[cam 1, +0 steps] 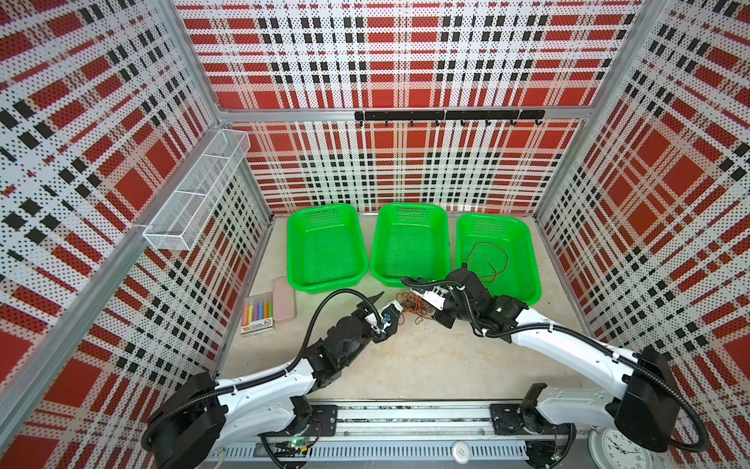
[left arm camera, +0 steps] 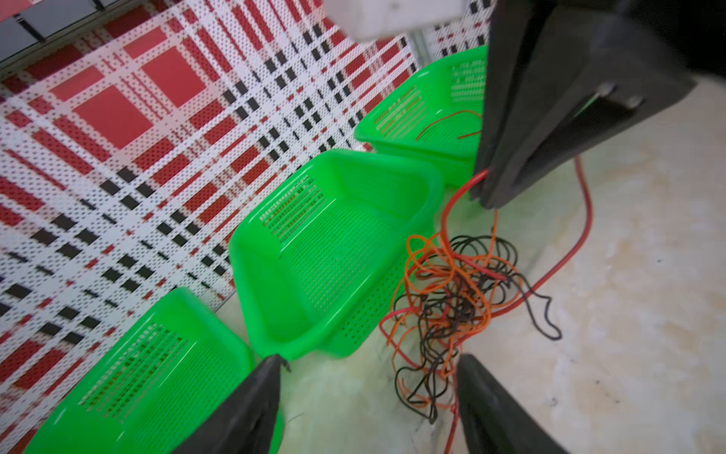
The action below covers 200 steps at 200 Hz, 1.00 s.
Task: Untangle and sort cables by color
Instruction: Untie the cable.
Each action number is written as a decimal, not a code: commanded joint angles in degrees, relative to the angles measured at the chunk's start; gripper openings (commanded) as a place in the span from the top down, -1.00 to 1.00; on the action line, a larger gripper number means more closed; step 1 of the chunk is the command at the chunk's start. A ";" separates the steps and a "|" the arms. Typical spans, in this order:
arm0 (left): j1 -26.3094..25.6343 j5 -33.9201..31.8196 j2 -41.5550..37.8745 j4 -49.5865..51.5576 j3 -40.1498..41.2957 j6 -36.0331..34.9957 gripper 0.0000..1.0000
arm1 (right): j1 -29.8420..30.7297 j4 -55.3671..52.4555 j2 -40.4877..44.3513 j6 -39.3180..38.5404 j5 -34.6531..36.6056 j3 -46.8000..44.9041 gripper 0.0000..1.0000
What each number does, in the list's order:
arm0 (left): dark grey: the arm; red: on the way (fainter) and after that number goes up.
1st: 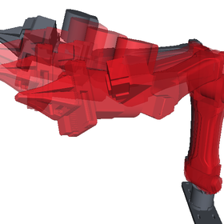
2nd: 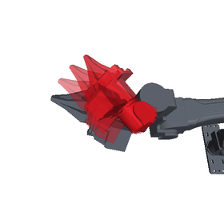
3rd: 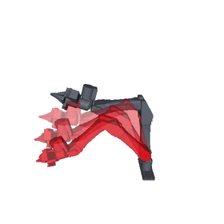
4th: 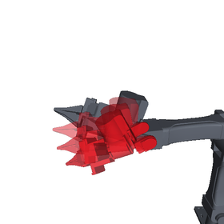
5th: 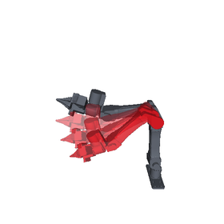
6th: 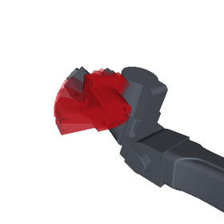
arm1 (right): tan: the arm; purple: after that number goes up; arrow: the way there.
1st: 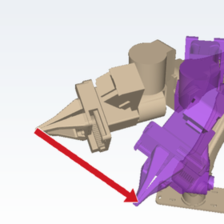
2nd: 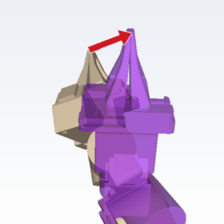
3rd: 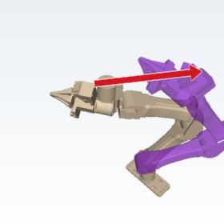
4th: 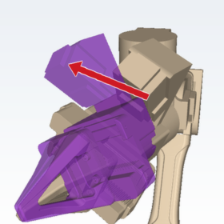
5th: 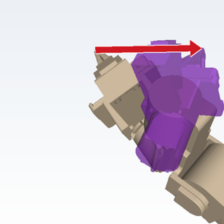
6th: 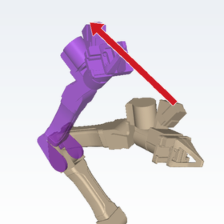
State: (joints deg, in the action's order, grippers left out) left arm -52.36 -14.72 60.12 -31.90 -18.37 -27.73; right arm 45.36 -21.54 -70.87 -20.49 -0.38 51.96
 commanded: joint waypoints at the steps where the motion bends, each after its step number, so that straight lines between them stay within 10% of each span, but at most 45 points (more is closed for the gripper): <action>1: -1.69 4.18 1.89 -5.21 -1.24 -0.18 -0.32 | 0.16 -0.53 2.91 -3.00 -2.12 2.16 1.00; 161: -4.31 0.26 19.43 -27.92 -2.22 14.83 0.06 | 0.19 1.11 3.67 0.87 -8.67 6.22 1.00; 200: -3.78 -0.37 22.83 -30.47 -2.90 17.11 0.61 | 0.16 0.76 5.02 1.23 -8.28 7.38 1.00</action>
State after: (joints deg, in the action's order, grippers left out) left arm -56.34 -14.28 81.60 -57.78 -19.92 -12.91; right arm 45.36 -21.34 -68.20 -19.59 -7.81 57.63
